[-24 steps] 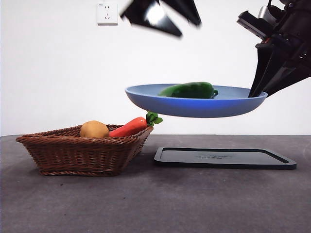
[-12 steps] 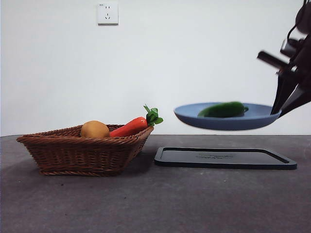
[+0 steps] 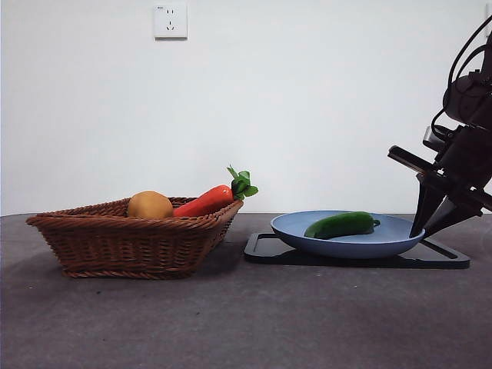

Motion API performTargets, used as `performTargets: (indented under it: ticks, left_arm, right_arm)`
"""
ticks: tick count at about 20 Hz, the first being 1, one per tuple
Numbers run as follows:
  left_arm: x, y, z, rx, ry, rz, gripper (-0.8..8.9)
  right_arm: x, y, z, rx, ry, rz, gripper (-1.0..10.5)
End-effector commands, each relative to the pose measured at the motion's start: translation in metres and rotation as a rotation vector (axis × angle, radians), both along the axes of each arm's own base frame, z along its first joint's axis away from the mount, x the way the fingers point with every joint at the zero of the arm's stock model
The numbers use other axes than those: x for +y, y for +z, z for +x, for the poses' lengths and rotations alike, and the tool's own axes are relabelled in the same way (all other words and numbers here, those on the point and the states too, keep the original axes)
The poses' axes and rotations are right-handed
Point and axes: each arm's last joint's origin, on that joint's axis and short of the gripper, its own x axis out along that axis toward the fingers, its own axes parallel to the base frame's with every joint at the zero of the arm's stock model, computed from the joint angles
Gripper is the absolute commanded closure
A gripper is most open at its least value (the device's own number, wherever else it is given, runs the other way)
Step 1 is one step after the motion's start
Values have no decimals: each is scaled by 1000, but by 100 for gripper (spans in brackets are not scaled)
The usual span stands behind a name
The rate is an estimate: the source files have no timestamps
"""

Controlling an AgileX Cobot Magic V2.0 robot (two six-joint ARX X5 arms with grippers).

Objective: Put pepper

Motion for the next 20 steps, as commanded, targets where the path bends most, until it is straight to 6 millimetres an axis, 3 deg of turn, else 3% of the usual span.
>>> performTargets:
  ticks: [1, 8, 10, 13, 16, 20]
  left_arm:
    - [-2, 3, -1, -2, -5, -10, 555]
    - [-1, 1, -1, 21, -5, 11, 555]
    - [-1, 0, -1, 22, -5, 12, 555]
    - [-1, -2, -2, 41, -5, 30, 555]
    - [0, -4, -2, 60, -5, 48, 555]
    - [0, -7, -3, 84, -6, 70, 555]
  right_arm:
    - [1, -2, 7, -13, 6, -1, 941]
    - [0, 3, 3, -1, 7, 2, 747]
    - [-2, 16, -1, -22, 4, -2, 747]
    - [-6, 55, -18, -95, 22, -19, 748]
    - [-6, 104, -55, -157, 88, -46, 751]
    - [7, 155, -129, -155, 258, -98, 754]
